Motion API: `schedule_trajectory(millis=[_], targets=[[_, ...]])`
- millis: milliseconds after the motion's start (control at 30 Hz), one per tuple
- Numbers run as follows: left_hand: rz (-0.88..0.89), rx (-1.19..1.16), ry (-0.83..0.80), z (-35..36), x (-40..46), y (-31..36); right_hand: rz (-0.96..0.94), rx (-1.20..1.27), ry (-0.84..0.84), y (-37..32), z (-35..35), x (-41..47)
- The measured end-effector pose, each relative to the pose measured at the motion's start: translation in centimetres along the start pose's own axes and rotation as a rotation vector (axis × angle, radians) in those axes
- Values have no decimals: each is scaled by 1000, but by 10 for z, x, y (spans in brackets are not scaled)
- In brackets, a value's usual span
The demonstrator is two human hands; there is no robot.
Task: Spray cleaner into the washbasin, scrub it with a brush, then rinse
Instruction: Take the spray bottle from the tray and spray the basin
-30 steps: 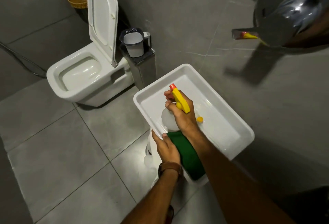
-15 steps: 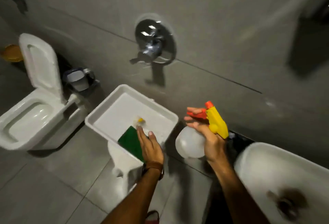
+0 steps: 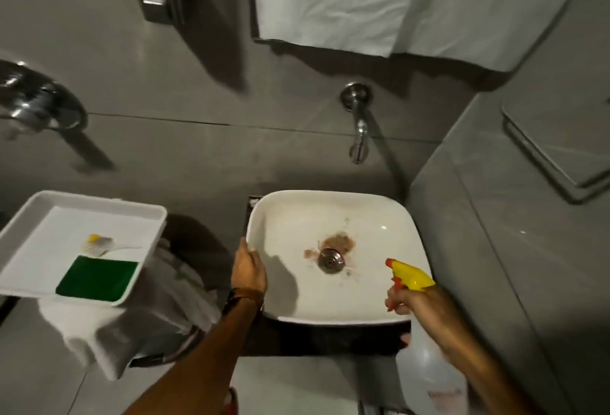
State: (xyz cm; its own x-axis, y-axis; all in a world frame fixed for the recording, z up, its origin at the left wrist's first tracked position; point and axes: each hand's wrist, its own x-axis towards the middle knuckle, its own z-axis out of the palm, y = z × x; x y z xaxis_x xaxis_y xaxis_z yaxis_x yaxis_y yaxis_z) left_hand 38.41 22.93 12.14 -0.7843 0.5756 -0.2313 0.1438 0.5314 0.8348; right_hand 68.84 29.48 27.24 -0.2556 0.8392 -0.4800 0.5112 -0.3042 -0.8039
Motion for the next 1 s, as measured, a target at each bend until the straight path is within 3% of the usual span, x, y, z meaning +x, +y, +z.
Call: schedule_trajectory(millis=[233, 433, 767, 1000], targets=[[93, 76, 98, 3, -6, -10, 60, 28, 117, 27, -30, 38], [95, 91, 113, 5, -6, -7, 25, 25, 118, 27, -11, 59], [64, 72, 101, 4, -10, -3, 80, 122, 329, 36, 16, 66], [59, 54, 85, 3, -11, -3, 61, 113, 282, 38, 35, 74]])
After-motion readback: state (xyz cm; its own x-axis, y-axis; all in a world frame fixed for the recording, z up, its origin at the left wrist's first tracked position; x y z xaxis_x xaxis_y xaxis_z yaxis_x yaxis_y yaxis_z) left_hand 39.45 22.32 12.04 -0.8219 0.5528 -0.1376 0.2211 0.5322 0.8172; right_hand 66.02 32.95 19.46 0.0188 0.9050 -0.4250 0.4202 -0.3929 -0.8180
